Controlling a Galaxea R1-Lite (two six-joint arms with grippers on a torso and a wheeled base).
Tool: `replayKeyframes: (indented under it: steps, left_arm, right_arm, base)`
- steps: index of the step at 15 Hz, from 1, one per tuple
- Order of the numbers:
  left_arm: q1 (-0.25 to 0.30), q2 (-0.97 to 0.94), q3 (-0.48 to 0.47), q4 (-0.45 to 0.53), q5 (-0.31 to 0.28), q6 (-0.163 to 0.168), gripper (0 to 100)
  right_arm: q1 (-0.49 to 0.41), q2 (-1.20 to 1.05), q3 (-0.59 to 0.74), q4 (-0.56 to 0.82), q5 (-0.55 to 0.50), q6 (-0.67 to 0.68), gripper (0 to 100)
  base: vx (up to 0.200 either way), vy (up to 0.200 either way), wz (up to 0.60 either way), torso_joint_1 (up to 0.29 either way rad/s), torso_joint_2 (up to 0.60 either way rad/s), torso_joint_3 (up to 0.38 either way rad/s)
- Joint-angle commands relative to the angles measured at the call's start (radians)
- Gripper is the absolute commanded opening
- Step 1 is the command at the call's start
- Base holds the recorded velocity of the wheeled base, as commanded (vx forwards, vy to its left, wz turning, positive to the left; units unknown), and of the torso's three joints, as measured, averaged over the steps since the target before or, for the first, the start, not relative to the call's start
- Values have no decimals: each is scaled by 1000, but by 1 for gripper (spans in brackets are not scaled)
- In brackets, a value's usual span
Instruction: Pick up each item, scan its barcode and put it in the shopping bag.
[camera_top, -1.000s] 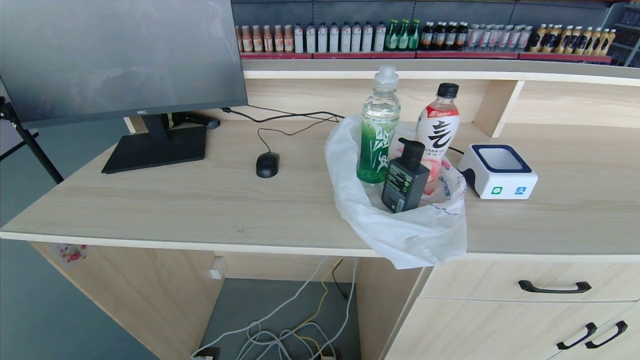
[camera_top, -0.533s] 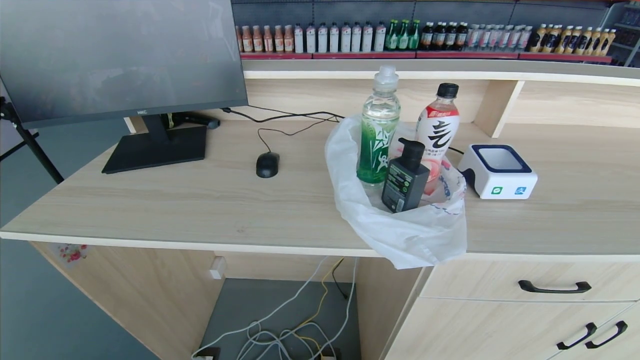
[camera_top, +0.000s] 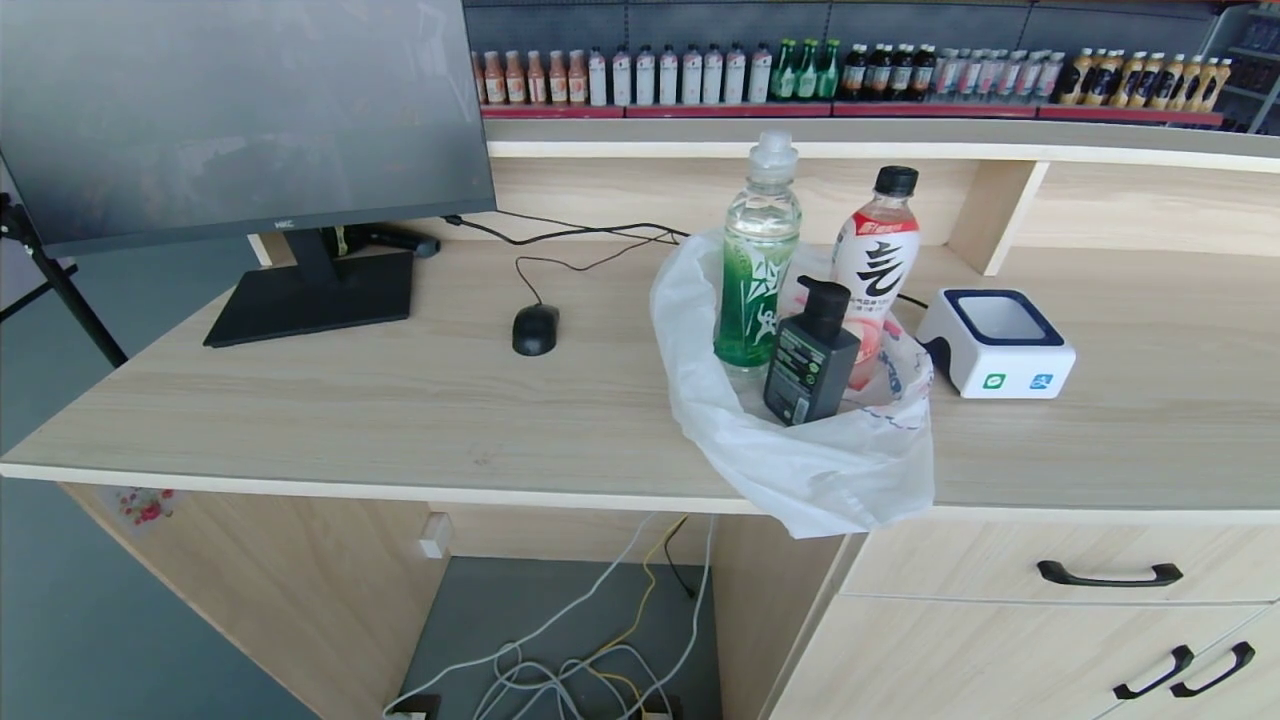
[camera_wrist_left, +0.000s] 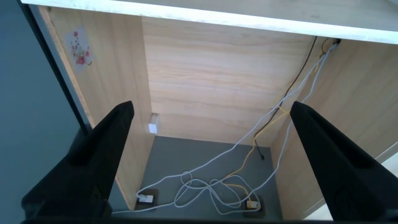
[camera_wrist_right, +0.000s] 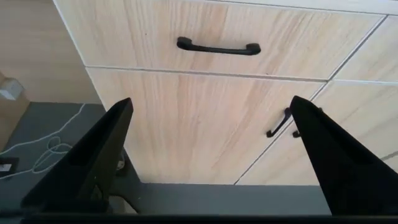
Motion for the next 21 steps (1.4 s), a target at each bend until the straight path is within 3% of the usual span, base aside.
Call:
replayKeyframes:
  steps: [1, 3, 6, 10, 11, 21]
  left_arm:
    - [0, 0, 0, 0, 0, 0, 100]
    - [0, 0, 0, 0, 0, 0, 100]
    - [-1, 0, 0, 0, 0, 0, 100]
    - [0, 0, 0, 0, 0, -2, 100]
    - [-1, 0, 0, 0, 0, 0, 100]
    - [0, 0, 0, 0, 0, -2, 100]
  right_arm:
    - [-8, -17, 70, -89, 48, 30, 100]
    - [17, -14, 69, -89, 95, 0, 100]
    - [167, -22, 69, -89, 88, 35, 100]
    - [156, -27, 70, -88, 22, 46, 100]
    - [110, -14, 70, -88, -3, 56, 100]
    - [105, -113, 70, -86, -1, 96, 100]
  base:
    - [0, 0, 0, 0, 0, 0]
    - [0, 0, 0, 0, 0, 0]
    - [0, 0, 0, 0, 0, 0]
    - [0, 0, 0, 0, 0, 0]
    - [0, 0, 0, 0, 0, 0]
    - [-20, 0, 0, 1, 0, 0]
